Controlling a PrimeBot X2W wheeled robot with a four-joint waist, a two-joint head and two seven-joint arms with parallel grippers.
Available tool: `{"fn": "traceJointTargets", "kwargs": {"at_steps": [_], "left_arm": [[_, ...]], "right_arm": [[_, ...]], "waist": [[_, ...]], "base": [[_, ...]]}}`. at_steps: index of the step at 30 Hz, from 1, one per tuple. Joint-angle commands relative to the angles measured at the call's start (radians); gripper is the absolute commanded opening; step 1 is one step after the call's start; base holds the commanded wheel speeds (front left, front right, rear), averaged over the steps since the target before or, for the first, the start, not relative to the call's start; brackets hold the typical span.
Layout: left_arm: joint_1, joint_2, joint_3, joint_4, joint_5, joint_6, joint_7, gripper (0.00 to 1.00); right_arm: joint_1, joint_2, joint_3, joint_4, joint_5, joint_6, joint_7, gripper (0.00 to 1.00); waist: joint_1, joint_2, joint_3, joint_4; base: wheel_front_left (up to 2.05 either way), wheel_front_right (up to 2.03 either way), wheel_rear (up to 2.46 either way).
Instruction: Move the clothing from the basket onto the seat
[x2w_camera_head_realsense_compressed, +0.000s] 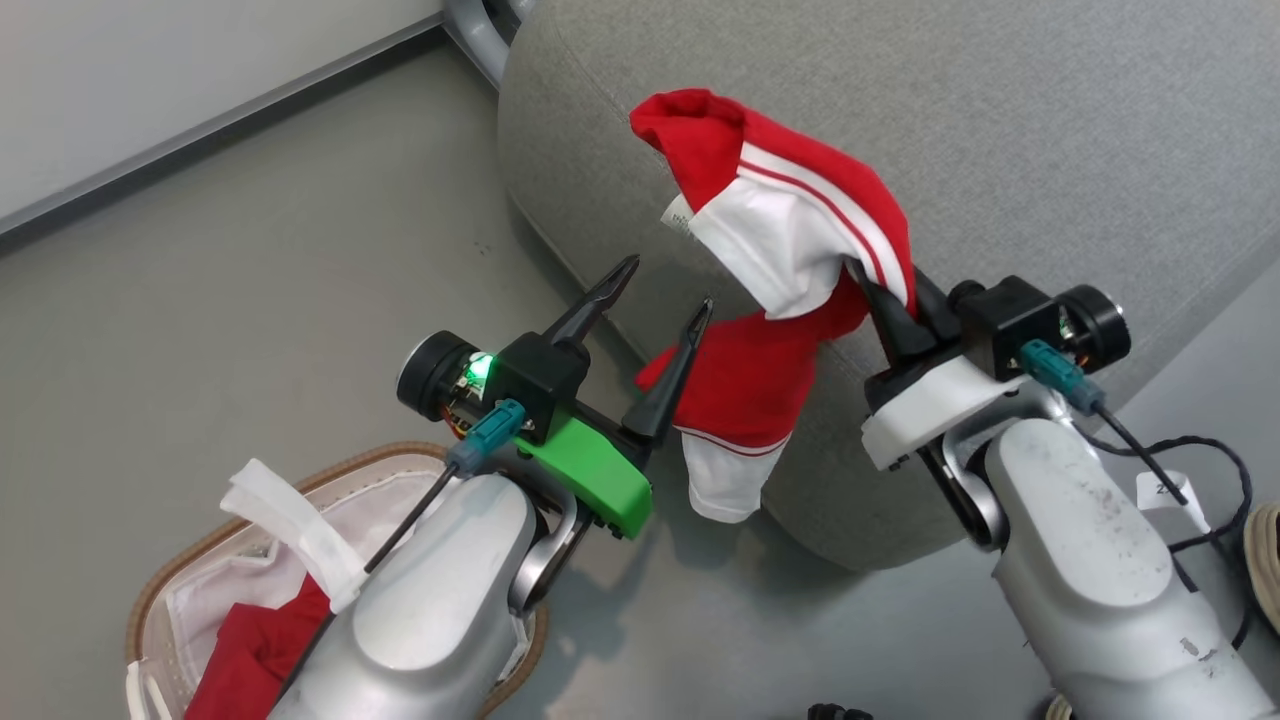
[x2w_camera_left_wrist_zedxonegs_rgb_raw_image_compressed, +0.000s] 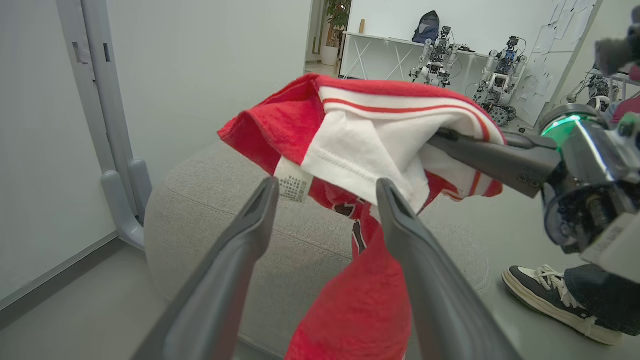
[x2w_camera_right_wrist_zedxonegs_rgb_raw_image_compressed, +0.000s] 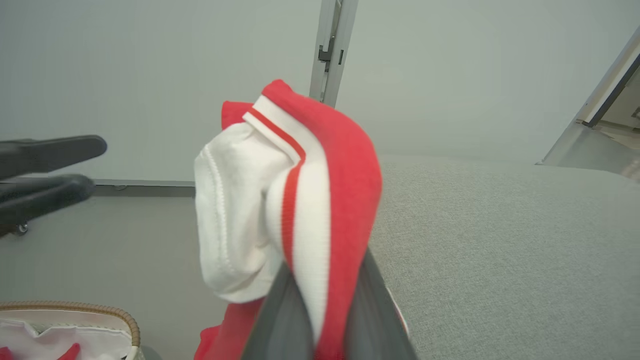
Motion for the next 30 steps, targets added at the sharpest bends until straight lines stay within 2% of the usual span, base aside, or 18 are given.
{"fn": "traceJointTargets", "kwargs": {"at_steps": [1,8,13,30], "left_arm": [[-0.022,0.017,0.002,0.004,-0.011,-0.003,0.0,1.0],[-0.026,0.047,0.019,0.015,0.009,-0.003,0.0,1.0],[-0.034,0.072,0.044,0.012,0.034,-0.003,0.0,1.0],[-0.101,0.087,0.041,0.0,0.063,-0.003,0.0,1.0]], "right_arm": [[-0.035,-0.015,-0.009,-0.004,-0.012,-0.001,-0.002,0.0],[-0.179,-0.093,-0.05,0.027,-0.069,-0.001,-0.002,0.0],[-0.305,-0.133,-0.119,0.067,-0.129,-0.001,-0.002,0.0],[-0.569,-0.3,-0.342,0.242,-0.304,-0.002,-0.002,0.0]], "waist": [[0.0,-0.0001,0.025,0.001],[0.0,-0.0001,0.095,0.007],[0.0,-0.0001,0.166,0.015],[0.0,-0.0001,0.337,0.136]], "base": [[0.0,0.0,0.0],[0.0,0.0,0.0],[0.0,0.0,0.0],[0.0,0.0,0.0]]}}
